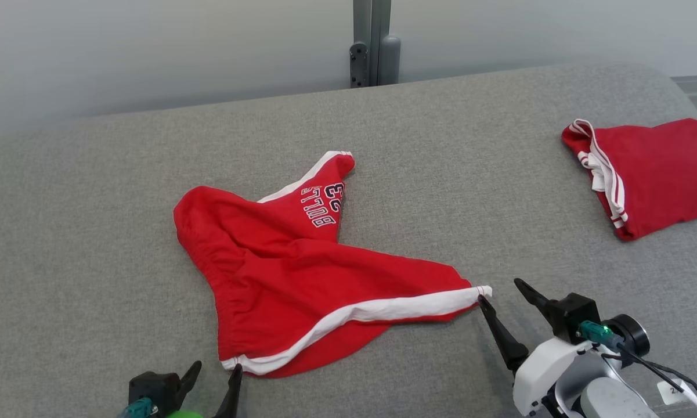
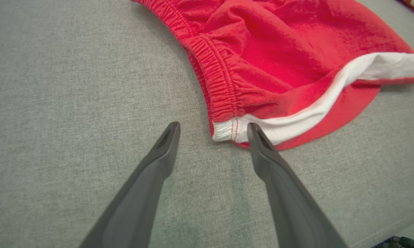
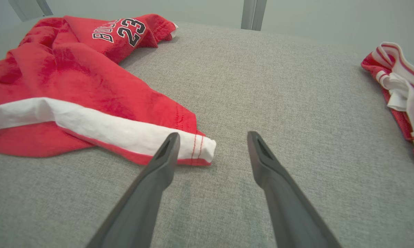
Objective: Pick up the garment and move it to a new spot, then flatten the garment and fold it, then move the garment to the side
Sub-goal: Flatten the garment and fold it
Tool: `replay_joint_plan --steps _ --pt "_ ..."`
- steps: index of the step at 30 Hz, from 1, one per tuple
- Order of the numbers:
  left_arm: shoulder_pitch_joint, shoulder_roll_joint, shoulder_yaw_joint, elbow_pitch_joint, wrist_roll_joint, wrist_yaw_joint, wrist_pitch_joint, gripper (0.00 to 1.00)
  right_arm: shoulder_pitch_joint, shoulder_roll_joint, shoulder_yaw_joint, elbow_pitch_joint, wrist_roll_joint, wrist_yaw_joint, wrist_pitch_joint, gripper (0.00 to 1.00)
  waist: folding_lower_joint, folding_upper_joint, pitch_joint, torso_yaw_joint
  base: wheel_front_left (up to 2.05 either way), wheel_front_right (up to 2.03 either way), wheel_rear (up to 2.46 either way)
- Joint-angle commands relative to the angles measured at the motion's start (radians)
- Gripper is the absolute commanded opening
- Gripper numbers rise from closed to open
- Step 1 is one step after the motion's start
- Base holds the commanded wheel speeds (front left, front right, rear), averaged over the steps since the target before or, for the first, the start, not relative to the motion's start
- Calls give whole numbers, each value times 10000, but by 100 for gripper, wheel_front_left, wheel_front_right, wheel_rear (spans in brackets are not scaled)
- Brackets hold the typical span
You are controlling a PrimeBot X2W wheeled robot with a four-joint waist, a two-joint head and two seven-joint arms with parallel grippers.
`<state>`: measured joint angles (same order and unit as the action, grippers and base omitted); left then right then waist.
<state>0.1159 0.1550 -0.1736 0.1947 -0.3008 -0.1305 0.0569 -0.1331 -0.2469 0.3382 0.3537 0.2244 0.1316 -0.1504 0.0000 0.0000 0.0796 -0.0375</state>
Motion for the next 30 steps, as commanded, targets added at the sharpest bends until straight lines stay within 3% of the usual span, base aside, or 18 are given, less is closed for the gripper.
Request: replay_joint_plan --steps 1,10,22,23,24,25,26,30 --pt "-157 126 -116 -35 -158 2 175 100 -221 -27 157 110 151 -18 72 100 0 0 361 100 0 0 0" --pt "-521 790 -1022 -129 -1133 4 467 100 -732 -295 957 712 839 -18 74 100 0 0 697 260 0 0 0" --pt "-1171 1074 -1707 428 -1708 2 160 100 -954 -371 1414 994 1227 -18 -87 100 0 0 809 120 0 0 0" --pt "-1218 1091 -1832 487 -1855 2 181 100 -975 -368 1523 996 1263 -18 -31 83 0 0 812 95 0 0 0" --pt "-1277 1135 -1973 527 -1952 2 193 49 -1017 -390 1564 993 1316 -18 -62 42 0 0 814 70 0 0 0" --pt "-1336 1201 -2043 567 -2083 4 169 26 -1053 -409 1580 992 1384 -18 -110 0 0 0 810 46 0 0 0" --pt "-1381 1258 -2154 591 -2221 4 145 0 -1055 -425 1726 968 1487 -18 -74 0 0 0 788 16 0 0 0" --pt "-1341 1541 -2433 293 -2726 4 23 0 -1130 -714 1683 653 1797 -18 -257 0 0 0 700 -97 0 0 0"
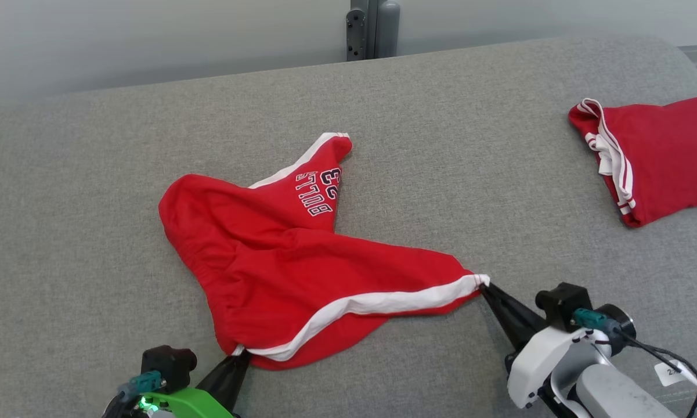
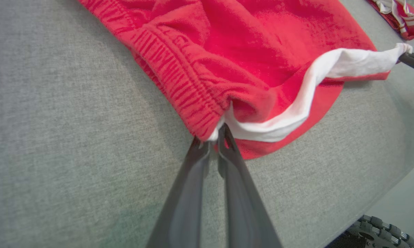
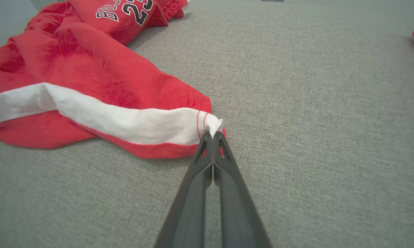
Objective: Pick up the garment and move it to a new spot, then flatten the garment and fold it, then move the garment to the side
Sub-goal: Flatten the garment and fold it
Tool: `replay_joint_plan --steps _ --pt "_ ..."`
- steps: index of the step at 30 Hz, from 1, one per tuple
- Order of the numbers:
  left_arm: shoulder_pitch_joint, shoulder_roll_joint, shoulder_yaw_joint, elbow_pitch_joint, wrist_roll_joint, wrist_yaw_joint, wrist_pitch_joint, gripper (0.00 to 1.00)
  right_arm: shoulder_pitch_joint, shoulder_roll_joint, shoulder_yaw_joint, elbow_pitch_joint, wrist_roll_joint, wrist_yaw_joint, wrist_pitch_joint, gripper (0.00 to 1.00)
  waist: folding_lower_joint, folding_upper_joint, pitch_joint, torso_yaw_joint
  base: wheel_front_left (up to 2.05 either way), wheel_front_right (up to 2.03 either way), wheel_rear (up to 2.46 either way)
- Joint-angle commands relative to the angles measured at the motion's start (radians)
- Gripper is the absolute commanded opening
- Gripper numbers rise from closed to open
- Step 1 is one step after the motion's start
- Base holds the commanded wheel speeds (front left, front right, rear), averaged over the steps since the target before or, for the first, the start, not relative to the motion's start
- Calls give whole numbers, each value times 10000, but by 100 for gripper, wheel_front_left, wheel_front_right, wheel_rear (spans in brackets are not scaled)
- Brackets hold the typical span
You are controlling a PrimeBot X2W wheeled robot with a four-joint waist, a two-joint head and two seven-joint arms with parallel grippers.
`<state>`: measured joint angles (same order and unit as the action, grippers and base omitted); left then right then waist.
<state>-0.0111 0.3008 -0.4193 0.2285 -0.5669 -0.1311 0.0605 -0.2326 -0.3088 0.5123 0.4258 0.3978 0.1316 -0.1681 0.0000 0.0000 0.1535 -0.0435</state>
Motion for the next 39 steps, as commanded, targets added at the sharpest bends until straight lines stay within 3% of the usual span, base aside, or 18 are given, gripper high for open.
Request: replay_joint_plan --steps 1,5,10,14,17,19,22,25,30,33,39 --pt "-20 175 -30 -258 -205 8 -17 0 -98 -188 -88 -223 147 -18 -94 0 0 0 -64 -59 0 0 0" --pt "274 523 169 -1908 -1068 8 149 0 279 -844 -498 -1519 798 -19 -63 0 0 0 -76 -150 0 0 0" --pt "-52 1320 643 -5493 -2216 53 1185 0 763 -1986 -2040 -4635 2077 -19 488 0 0 0 545 -128 0 0 0" --pt "-1599 1962 1301 -7468 -3021 409 2766 0 128 -2803 -3460 -6843 3052 -12 1542 0 0 0 1640 -169 0 0 0" --pt "-3692 2236 1493 -7730 -3698 628 4187 0 -1136 -3249 -4078 -7448 3525 -12 2531 0 0 0 2645 -117 0 0 0" --pt "-5353 2309 1439 -7306 -3973 707 5052 0 -2297 -3557 -4243 -7394 3681 -12 3105 0 0 0 3305 -20 0 0 0" --pt "-8203 1917 1286 -5900 -3925 901 5925 0 -4515 -3675 -4251 -6810 3607 -12 3766 0 0 0 4290 133 0 0 0" --pt "-10802 1388 1075 -3900 -3325 1024 6082 0 -6967 -3166 -4007 -5704 3384 -14 4097 0 0 0 4982 184 0 0 0" --pt "-14109 545 795 -653 -1905 1182 5133 0 -10578 -2208 -3640 -3251 2380 -19 3890 0 0 0 5714 139 0 0 0" --pt "-15609 141 670 956 -1038 1077 3852 0 -12301 -1625 -3702 -1914 1427 -20 3218 0 0 0 6180 51 0 0 0" --pt "-16862 -473 230 3252 -102 700 1779 0 -13753 -803 -3594 -58 454 -19 1606 0 0 0 6522 -21 0 0 0"
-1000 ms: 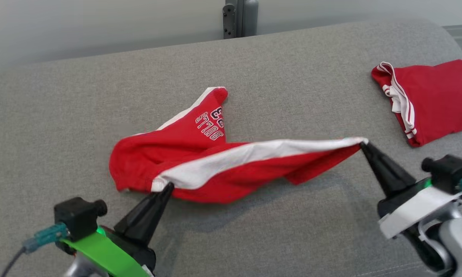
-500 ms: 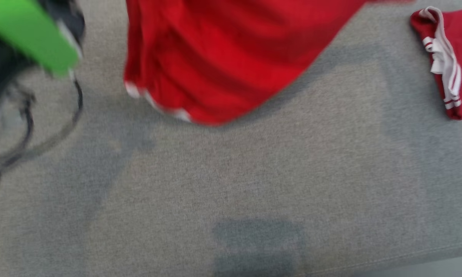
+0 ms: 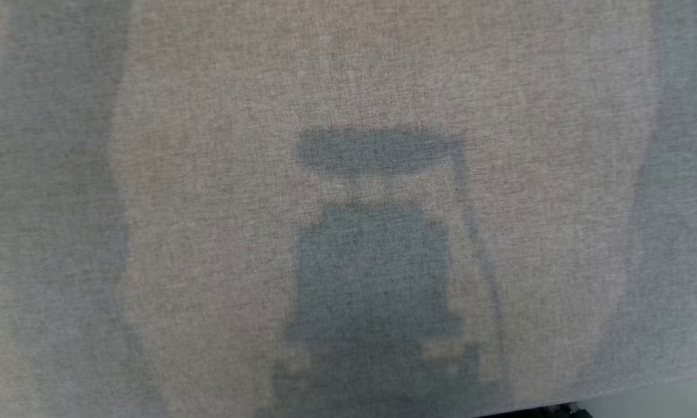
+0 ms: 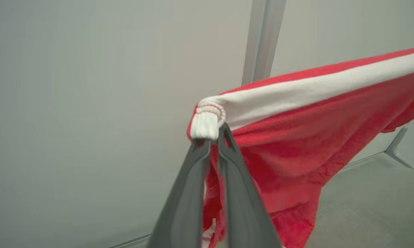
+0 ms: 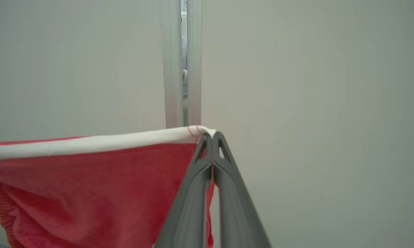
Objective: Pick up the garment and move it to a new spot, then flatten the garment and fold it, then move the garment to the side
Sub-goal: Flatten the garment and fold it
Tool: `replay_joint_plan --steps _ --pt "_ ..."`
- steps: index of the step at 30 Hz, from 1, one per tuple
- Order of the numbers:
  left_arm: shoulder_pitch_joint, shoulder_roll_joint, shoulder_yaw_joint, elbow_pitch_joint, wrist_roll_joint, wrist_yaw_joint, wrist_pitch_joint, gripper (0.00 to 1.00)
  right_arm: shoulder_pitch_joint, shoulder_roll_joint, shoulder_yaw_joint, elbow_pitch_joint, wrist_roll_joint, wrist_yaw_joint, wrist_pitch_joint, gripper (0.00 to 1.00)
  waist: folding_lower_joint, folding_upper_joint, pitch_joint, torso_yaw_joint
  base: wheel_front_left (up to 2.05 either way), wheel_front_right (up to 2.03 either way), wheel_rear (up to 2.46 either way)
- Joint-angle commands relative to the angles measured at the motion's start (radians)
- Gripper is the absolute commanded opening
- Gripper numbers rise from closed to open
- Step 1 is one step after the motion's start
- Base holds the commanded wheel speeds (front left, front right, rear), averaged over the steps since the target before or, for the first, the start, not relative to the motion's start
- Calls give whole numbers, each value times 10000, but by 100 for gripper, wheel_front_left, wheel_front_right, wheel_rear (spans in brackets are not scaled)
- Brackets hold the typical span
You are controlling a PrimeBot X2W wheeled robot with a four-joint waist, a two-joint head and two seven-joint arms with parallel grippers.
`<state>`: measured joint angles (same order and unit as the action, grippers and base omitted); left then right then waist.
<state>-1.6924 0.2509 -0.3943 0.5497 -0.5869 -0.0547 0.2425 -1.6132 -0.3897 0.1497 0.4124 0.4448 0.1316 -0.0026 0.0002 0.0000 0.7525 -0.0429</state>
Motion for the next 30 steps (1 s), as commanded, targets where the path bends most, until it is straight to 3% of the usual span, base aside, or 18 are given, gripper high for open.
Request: replay_joint_plan --steps 1,5,9,11,15,17,20,25,30 --pt "-22 4 -130 325 147 -196 -311 0 95 62 230 258 -67 -19 -238 0 -2 0 562 -44 0 0 0" --pt "960 -131 -424 1370 -107 -577 -1282 0 1246 92 1107 800 361 -19 -1104 0 -2 0 379 -70 0 0 0" --pt "2517 -104 -797 1580 -600 -755 -2189 0 3196 -280 2017 392 951 -19 -2158 0 -2 0 -165 -164 0 0 0" --pt "3718 48 -1364 1113 -900 -766 -2613 0 4603 -646 2559 -102 1067 -17 -2441 0 -2 0 -592 -171 0 0 0" --pt "6372 739 -2146 -299 -1636 -749 -3321 0 7534 -1319 2718 -1348 1173 -19 -2633 0 -2 0 -1597 -125 0 0 0" --pt "8196 1094 -2657 -823 -1585 -745 -3686 0 9243 -1265 2507 -2014 1090 -17 -2621 0 -2 0 -2486 -172 0 0 0" --pt "10917 1334 -3112 -1518 -1965 -383 -3837 0 11523 -1376 2261 -2845 912 -19 -2621 0 -2 0 -3748 -216 0 0 0" --pt "14894 1734 -3523 -2919 -2465 983 -3999 0 15208 -1401 1950 -3782 645 -14 -2622 0 -2 0 -5451 -187 0 0 0" --pt "17383 2001 -3279 -4398 -3089 2357 -4265 0 18133 -1498 1472 -4297 791 -22 -2621 0 -2 0 -6257 33 0 0 0"
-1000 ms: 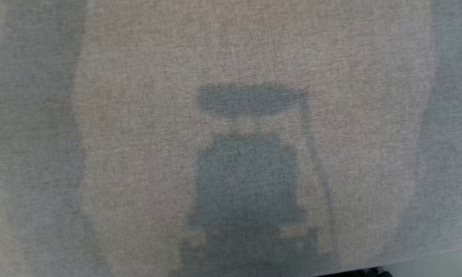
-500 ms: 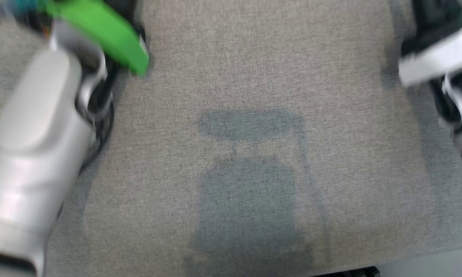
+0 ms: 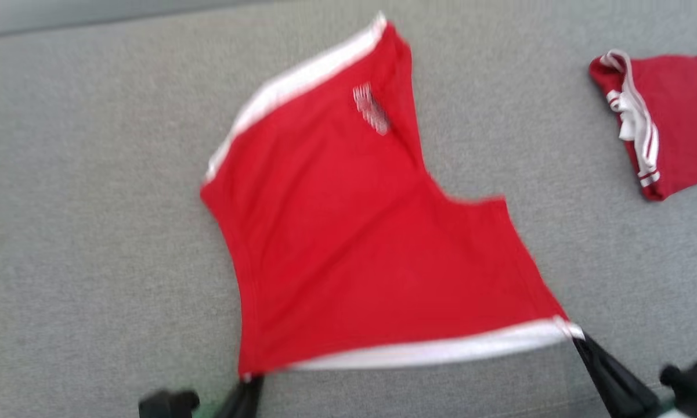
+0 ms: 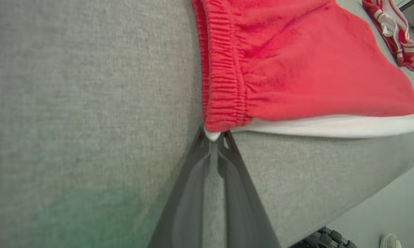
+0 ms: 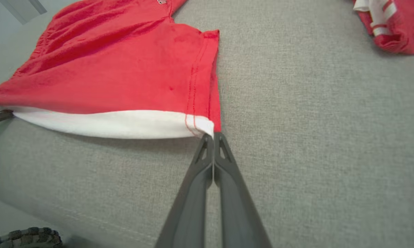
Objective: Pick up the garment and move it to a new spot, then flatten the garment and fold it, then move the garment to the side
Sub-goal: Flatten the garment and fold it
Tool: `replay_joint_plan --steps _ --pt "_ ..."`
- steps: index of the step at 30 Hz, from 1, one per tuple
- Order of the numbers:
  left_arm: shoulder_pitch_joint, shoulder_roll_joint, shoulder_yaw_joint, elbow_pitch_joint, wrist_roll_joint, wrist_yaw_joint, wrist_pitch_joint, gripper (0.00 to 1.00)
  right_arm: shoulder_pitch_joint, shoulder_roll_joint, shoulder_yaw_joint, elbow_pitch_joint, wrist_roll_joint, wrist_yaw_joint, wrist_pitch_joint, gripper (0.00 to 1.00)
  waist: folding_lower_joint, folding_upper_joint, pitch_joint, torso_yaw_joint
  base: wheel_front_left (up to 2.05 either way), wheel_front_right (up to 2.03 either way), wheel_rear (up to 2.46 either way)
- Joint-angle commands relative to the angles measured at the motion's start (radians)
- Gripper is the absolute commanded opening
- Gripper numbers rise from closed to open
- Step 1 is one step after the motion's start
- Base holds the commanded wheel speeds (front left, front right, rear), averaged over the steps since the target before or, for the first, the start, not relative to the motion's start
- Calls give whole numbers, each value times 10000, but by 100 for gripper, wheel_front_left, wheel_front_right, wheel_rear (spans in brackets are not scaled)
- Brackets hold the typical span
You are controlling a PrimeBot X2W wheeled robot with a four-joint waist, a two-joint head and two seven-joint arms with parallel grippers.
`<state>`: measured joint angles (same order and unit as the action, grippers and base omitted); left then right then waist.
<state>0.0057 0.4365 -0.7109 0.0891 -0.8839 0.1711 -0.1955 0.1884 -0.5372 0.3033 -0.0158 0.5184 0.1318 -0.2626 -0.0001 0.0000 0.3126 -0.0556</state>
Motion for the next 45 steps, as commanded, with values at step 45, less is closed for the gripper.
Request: replay_joint_plan --steps 45 --pt "-5224 -1681 953 527 -1503 -393 2108 0 -10088 560 3388 3120 1267 -19 1710 0 1 0 1349 2212 0 0 0"
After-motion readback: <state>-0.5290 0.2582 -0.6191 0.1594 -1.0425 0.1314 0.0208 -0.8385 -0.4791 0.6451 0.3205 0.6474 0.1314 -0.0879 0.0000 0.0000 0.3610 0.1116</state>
